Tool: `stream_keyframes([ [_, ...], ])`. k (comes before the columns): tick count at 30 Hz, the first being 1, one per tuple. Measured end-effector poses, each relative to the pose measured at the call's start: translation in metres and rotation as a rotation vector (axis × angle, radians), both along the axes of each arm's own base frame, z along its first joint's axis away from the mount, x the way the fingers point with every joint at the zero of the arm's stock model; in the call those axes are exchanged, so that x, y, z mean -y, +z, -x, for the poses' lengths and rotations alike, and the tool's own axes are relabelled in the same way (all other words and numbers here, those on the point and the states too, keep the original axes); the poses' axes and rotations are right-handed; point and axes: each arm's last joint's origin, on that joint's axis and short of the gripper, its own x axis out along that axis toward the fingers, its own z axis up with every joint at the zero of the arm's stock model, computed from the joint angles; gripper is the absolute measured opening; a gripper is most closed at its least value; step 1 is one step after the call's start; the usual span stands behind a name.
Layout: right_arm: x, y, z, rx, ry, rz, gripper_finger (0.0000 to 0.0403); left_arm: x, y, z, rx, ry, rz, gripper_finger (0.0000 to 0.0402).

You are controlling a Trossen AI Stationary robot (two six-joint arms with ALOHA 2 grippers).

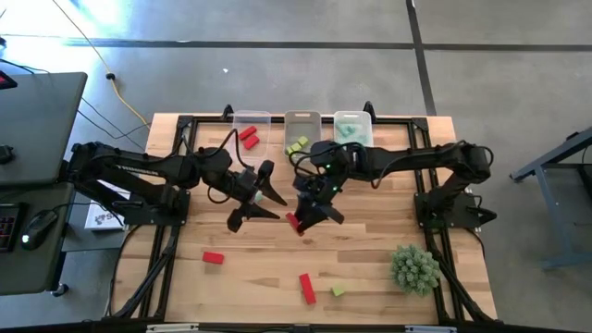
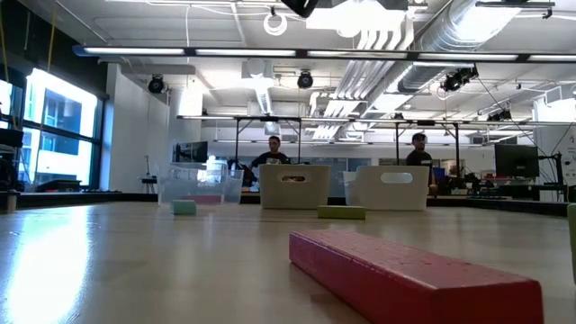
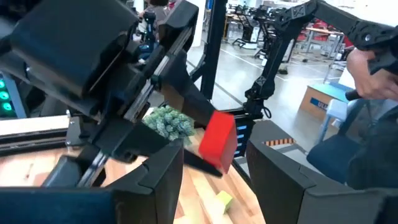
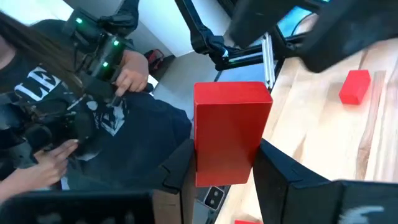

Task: Sort & place blocks by color
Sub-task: Put the red block into the transparent bin

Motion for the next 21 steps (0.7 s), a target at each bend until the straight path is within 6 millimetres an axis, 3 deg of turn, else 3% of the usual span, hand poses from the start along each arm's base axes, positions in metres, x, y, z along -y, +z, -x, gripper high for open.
stream_keyframes([
  [8,0.002,-0.009,-0.012,0.036,0.014,-0.014,0.0098,0.001,-0.001,0.0,-0.022,-0.003,0.023,0.0165],
  [21,0.017,-0.002,-0.015,0.103,-0.046,-0.014,0.0098,0.001,-0.002,0.0,-0.029,-0.01,0.032,0.0165],
])
